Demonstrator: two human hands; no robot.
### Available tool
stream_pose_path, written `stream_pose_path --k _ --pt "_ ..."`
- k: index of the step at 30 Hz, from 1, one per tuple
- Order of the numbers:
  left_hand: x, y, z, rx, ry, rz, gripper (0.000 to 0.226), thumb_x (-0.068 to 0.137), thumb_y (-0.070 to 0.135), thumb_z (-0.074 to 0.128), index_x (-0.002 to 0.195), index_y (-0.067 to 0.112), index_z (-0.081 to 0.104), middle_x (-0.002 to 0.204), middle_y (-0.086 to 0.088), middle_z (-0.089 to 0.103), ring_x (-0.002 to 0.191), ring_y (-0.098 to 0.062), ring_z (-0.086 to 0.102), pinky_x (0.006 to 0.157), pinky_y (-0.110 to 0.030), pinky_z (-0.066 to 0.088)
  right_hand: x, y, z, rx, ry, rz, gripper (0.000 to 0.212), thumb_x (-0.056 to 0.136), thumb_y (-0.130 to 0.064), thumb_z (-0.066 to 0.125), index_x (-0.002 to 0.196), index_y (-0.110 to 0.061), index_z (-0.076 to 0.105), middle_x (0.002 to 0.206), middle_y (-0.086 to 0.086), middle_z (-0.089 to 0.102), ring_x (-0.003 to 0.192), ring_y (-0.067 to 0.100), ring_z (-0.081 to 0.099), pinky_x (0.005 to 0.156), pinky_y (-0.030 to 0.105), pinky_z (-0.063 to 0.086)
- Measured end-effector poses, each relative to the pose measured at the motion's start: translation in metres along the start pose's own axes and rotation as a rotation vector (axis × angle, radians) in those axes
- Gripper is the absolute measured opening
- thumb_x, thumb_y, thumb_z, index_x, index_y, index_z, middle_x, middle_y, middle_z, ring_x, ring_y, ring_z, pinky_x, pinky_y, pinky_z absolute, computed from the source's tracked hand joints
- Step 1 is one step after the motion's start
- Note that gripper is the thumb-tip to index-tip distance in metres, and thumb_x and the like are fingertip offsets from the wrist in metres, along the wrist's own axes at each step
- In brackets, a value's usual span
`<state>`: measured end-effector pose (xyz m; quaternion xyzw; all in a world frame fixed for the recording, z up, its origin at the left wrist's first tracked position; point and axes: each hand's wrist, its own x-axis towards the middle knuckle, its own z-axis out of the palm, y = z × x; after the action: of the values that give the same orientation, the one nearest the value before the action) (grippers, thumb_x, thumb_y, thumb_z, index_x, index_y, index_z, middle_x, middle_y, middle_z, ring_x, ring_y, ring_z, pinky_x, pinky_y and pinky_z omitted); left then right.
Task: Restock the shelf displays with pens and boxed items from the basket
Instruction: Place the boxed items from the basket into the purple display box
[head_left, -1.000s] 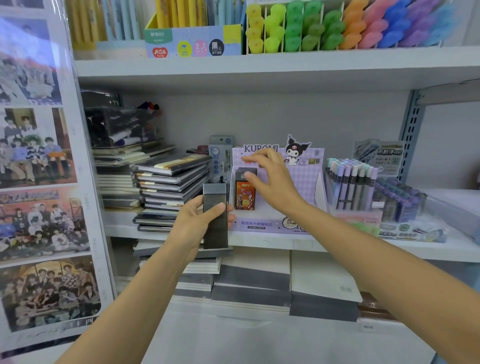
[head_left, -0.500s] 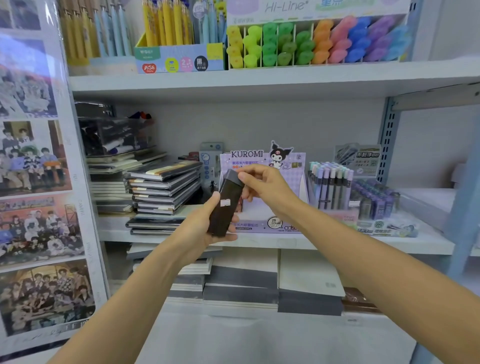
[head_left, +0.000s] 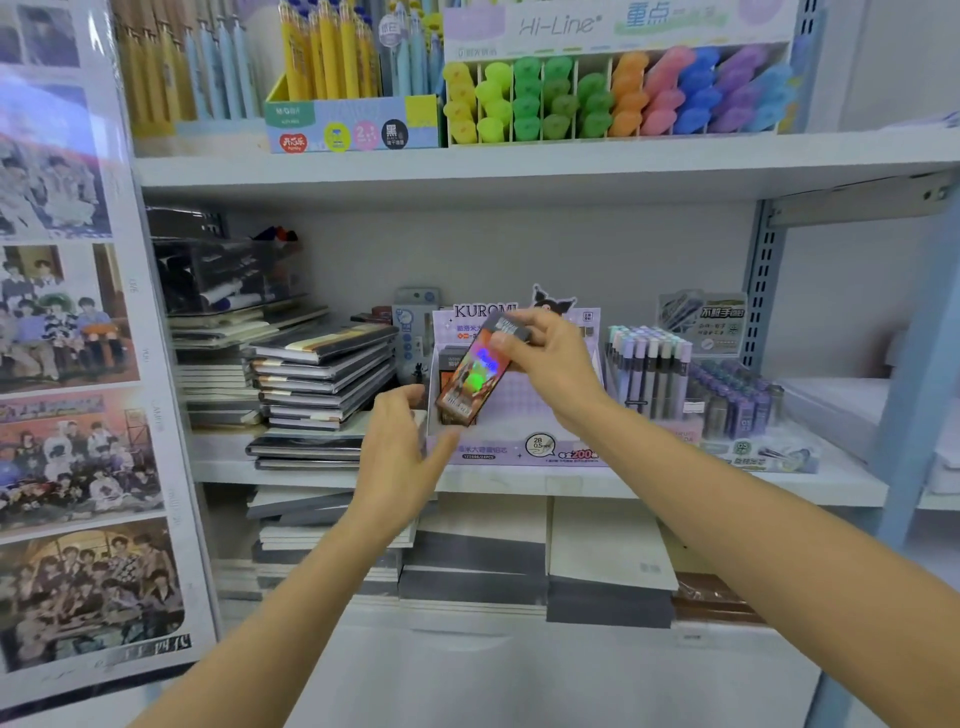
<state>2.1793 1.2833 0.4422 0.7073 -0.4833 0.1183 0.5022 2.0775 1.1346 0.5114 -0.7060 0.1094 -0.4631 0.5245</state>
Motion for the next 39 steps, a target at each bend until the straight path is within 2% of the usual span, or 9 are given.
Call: stream_pose_path --k 3,5,7,10,14,17,25,30,39 --pt "-0.012 -0.017 0.006 0.378 -0.073 0.256 0.056 0.091 0.028 0.062 0.142 0.014 0.041 0.144 -0.004 0.045 0.135 -0.024 0.038 0.107 -0.034 0.031 0.009 0.001 -0.008 -0.054 0.091 -0.101 0.016 0.092 -0.005 0.061 0.101 -0.017 0.057 0.097 0.006 0.067 0.089 0.016 0.065 0.075 0.024 0.057" --pt "-0.017 -0.028 0.013 0.576 -0.175 0.306 0.065 0.096 0.038 0.053 0.152 0.02 0.026 0.158 0.001 0.029 0.148 -0.024 0.018 0.117 -0.038 0.016 0.011 0.004 -0.007 -0.138 0.066 -0.144 0.017 0.092 -0.005 0.061 0.102 -0.017 0.056 0.099 0.004 0.066 0.088 0.012 0.064 0.073 0.018 0.055" --pt "-0.02 -0.036 0.019 0.666 -0.235 0.318 0.069 0.097 0.043 0.047 0.155 0.02 0.017 0.16 0.001 0.021 0.15 -0.023 0.009 0.12 -0.039 0.007 0.012 0.01 -0.001 -0.213 0.015 -0.177 0.018 0.091 -0.004 0.062 0.104 -0.015 0.056 0.098 0.002 0.064 0.085 0.006 0.061 0.07 0.012 0.051" --pt "-0.023 -0.04 0.022 0.698 -0.239 0.345 0.069 0.095 0.039 0.052 0.153 0.015 0.025 0.157 -0.004 0.03 0.149 -0.025 0.017 0.12 -0.041 0.009 0.014 0.02 0.012 -0.276 -0.038 -0.206 0.017 0.09 -0.004 0.063 0.101 -0.016 0.057 0.093 -0.002 0.064 0.082 0.005 0.061 0.068 0.013 0.049" --pt "-0.024 -0.044 0.024 0.741 -0.232 0.363 0.07 0.091 0.037 0.057 0.152 0.015 0.028 0.156 -0.005 0.034 0.147 -0.024 0.024 0.119 -0.043 0.013 0.014 0.035 0.025 -0.427 -0.086 -0.227 0.013 0.091 -0.011 0.064 0.102 -0.016 0.06 0.097 0.0 0.068 0.092 0.016 0.065 0.082 0.035 0.056" --pt "-0.026 -0.043 0.024 0.73 -0.212 0.368 0.071 0.084 0.031 0.068 0.147 0.012 0.04 0.148 -0.009 0.045 0.141 -0.027 0.037 0.116 -0.048 0.024 0.018 0.036 0.026 -0.491 -0.144 -0.241 0.013 0.09 -0.011 0.065 0.101 -0.017 0.06 0.097 0.002 0.069 0.092 0.019 0.067 0.084 0.042 0.056" --pt "-0.025 -0.042 0.025 0.729 -0.206 0.358 0.072 0.083 0.028 0.066 0.147 0.013 0.038 0.149 -0.008 0.043 0.142 -0.027 0.034 0.117 -0.047 0.023 0.029 0.028 0.038 -0.683 -0.249 -0.287 0.02 0.091 -0.012 0.063 0.11 -0.016 0.057 0.084 -0.004 0.062 0.074 0.01 0.058 0.071 0.031 0.049" --pt "-0.025 -0.041 0.025 0.731 -0.207 0.349 0.07 0.087 0.028 0.059 0.15 0.017 0.031 0.152 -0.004 0.036 0.144 -0.023 0.026 0.119 -0.044 0.016 0.02 0.034 0.035 -0.671 -0.145 -0.375 0.019 0.091 -0.011 0.064 0.107 -0.017 0.057 0.105 -0.001 0.06 0.095 0.014 0.057 0.085 0.034 0.052" --pt "-0.025 -0.038 0.026 0.726 -0.199 0.34 0.069 0.081 0.024 0.065 0.145 0.014 0.04 0.145 -0.006 0.045 0.14 -0.026 0.036 0.115 -0.045 0.024 0.013 0.045 0.037 -0.941 -0.035 -0.456 0.023 0.094 -0.013 0.057 0.116 -0.013 0.064 0.112 0.003 0.052 0.107 0.02 0.047 0.091 0.035 0.042"
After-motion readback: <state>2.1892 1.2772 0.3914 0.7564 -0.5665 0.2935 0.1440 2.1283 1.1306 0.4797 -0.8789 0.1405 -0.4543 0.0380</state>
